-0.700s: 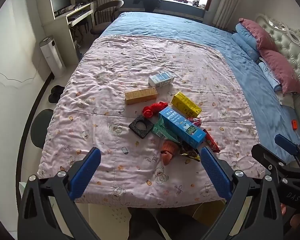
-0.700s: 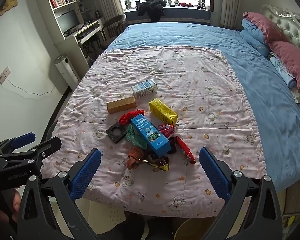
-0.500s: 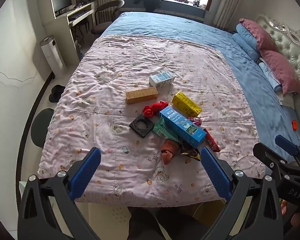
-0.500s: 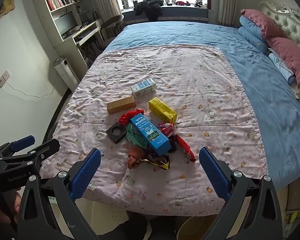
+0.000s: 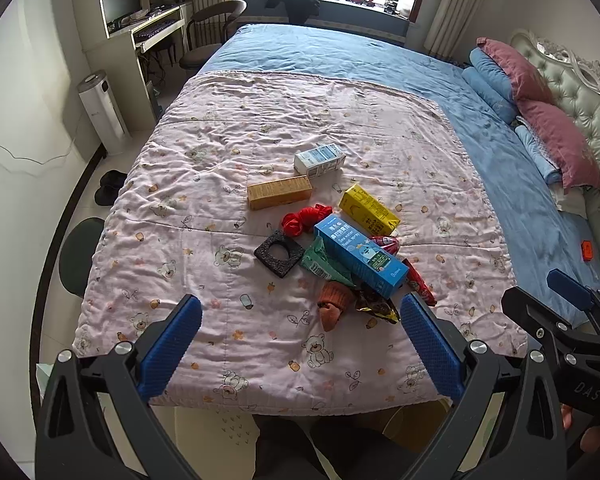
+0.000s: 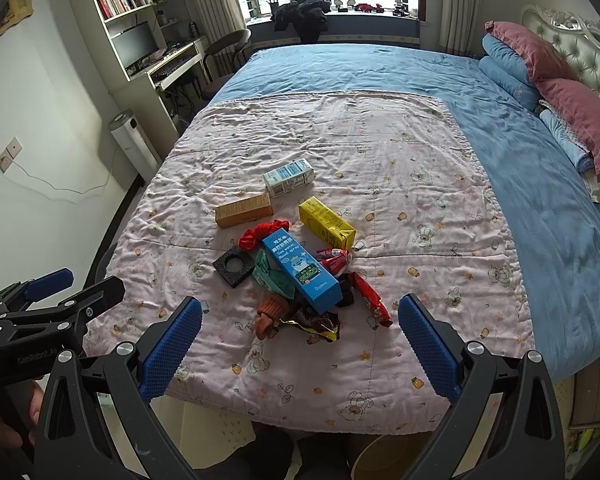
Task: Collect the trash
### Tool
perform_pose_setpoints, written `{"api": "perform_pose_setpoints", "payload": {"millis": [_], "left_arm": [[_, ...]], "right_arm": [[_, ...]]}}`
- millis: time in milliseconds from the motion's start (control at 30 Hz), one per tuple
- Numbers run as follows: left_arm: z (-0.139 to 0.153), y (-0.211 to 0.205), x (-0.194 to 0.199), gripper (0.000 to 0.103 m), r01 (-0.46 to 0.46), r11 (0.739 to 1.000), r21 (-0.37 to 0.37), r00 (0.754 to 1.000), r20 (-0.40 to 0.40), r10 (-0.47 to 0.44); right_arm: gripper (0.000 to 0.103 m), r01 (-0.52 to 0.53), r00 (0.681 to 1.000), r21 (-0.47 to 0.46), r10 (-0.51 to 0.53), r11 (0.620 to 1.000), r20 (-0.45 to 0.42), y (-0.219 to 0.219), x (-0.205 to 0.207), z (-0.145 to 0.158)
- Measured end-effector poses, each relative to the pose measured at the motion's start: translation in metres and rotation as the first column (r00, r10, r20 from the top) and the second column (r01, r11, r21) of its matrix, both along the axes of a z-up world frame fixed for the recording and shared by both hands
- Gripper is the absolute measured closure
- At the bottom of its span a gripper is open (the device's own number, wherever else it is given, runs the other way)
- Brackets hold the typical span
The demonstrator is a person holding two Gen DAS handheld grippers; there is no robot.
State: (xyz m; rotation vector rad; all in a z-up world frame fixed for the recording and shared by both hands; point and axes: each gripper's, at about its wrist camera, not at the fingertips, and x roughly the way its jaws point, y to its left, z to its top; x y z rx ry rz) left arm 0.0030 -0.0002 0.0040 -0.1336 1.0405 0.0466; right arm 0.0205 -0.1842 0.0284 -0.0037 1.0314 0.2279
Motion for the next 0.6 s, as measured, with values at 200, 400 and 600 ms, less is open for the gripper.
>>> {"api": "perform_pose_setpoints", "payload": {"millis": [200,400,600], "left_arm": [[-0.0004,-0.003,0.0021,0.004,0.005,1.0,-0.001,1.0,-0.006,-0.005],[-0.0071,-0.0076,0.0027,0.004,0.01,1.0,-0.001,1.0,-0.011,-0.01],[-0.0081,-0.0093,0.0024,0.004,0.009,1.0,-0.001,1.0,-0.012,-0.009]], "right_arm": [[0.008,-0.001,1.0,0.003,0.001,1.0,-0.003,0.0001,0.0004,0.001],[0.008,0.0,1.0,0.005,0.0,1.0,0.0,-0.0002,0.0,0.0005],[0.008,-0.003,1.0,0.004,0.003,1.0,-0.002,-0.0005,0.0006,-0.0004]]}}
